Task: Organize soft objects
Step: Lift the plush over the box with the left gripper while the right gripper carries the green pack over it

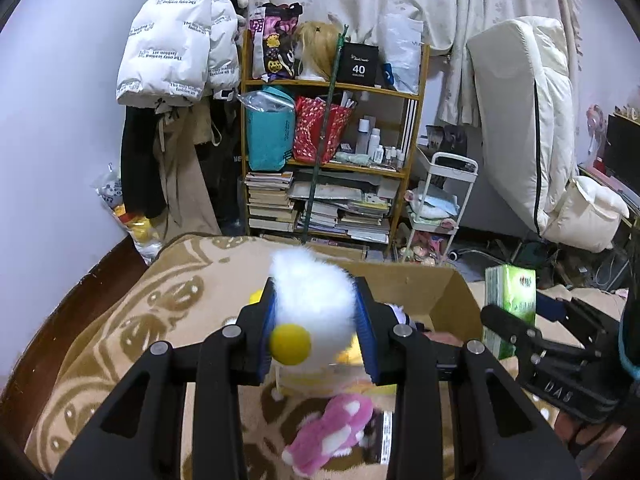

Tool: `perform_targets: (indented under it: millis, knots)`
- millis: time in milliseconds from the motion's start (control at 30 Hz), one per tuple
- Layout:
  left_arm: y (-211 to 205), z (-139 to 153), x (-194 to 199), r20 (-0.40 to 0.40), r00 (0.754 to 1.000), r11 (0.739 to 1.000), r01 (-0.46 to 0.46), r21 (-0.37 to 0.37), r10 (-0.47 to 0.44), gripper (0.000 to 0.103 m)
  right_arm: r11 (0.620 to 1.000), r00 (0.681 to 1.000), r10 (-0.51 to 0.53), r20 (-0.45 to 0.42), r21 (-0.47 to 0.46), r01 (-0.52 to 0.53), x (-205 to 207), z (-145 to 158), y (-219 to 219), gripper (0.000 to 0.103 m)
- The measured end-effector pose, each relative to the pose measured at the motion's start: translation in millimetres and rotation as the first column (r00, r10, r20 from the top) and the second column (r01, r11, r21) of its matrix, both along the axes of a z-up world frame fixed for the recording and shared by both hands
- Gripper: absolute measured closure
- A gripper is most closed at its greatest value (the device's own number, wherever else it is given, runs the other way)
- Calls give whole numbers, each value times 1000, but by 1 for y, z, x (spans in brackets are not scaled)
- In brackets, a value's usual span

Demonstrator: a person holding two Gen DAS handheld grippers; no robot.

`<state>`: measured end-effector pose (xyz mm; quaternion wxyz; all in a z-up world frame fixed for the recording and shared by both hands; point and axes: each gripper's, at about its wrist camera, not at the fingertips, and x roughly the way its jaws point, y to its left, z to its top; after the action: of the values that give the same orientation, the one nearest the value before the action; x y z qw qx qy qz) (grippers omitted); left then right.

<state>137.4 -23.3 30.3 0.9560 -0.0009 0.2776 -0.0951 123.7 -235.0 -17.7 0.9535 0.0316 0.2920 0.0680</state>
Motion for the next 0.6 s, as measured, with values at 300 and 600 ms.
perform_targets:
  millis: [300, 600]
  knots:
    - [-7, -1, 29, 5, 1000, 999, -8, 33, 8, 69, 999, 999, -21, 26, -37, 22, 20, -1, -6, 39]
    - [-18, -28, 44, -41, 999, 998, 28, 52, -26, 69, 1000, 1000, -16, 18, -24, 16, 25, -8, -8, 39]
